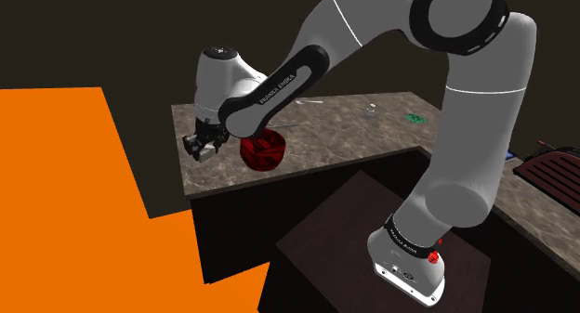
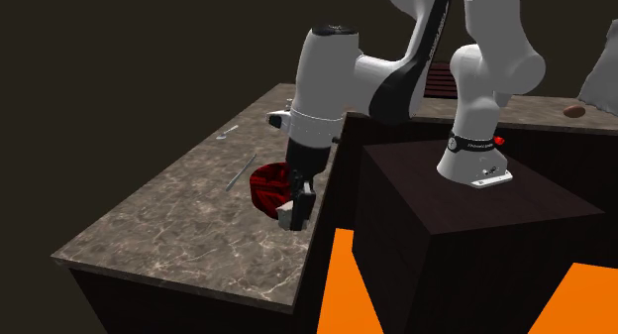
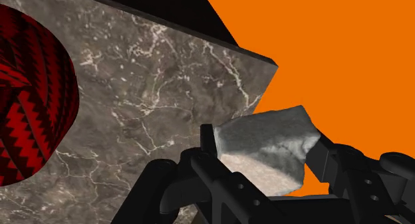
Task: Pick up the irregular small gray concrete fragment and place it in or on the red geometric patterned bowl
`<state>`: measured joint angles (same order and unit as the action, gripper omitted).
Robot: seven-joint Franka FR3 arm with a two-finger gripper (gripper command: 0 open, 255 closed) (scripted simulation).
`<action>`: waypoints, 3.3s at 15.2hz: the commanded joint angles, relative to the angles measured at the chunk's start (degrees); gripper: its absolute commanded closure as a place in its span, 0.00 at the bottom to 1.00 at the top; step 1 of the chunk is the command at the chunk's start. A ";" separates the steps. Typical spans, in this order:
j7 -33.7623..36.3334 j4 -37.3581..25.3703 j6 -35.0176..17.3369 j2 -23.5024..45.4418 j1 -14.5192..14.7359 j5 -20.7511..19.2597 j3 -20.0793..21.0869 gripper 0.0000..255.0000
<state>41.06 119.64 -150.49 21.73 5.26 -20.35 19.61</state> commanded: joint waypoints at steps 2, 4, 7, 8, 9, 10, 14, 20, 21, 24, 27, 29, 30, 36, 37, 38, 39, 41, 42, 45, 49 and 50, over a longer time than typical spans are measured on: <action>-1.04 -0.27 1.72 -1.53 -0.58 1.33 0.83 1.00; -1.75 -0.42 2.90 -2.64 -0.98 2.25 1.37 1.00; -5.05 2.13 1.82 -4.51 -3.57 3.78 1.49 1.00; -6.72 3.31 1.24 -5.30 -4.84 4.52 1.50 1.00; -8.44 4.44 0.69 -6.05 -6.10 5.28 1.49 1.00; -10.21 5.49 0.18 -6.76 -7.35 6.08 1.46 1.00; -17.68 9.05 -1.50 -9.21 -12.35 9.41 1.28 1.00; -29.69 12.35 -2.92 -11.57 -19.40 14.67 0.39 1.00; -31.72 12.66 -3.02 -11.81 -20.52 15.52 0.16 1.00; -39.01 13.20 -3.10 -12.26 -24.56 18.40 -0.71 1.00; -38.13 13.49 -5.26 -10.29 -24.21 17.08 -1.21 1.00; -37.51 13.61 -6.68 -8.93 -23.91 16.16 -1.63 1.00; -37.19 13.65 -7.38 -8.24 -23.73 15.69 -1.87 1.00; -35.24 13.61 -11.47 -3.99 -22.36 12.88 -3.71 1.00; -34.93 13.55 -12.13 -3.26 -22.08 12.43 -4.07 1.00; -34.91 13.56 -12.19 -3.21 -22.04 12.40 -4.11 1.00; -34.91 13.55 -12.19 -3.21 -22.04 12.40 -4.11 1.00; -34.91 13.55 -12.19 -3.21 -22.04 12.40 -4.11 1.00; -34.91 13.55 -12.19 -3.21 -22.04 12.40 -4.11 1.00; -34.91 13.55 -12.19 -3.21 -22.04 12.40 -4.11 1.00; -34.91 13.55 -12.19 -3.21 -22.04 12.40 -4.11 0.00; -34.91 13.55 -12.19 -3.21 -22.04 12.40 -4.11 0.00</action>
<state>6.15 133.18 -162.67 18.52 -16.78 -7.95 15.50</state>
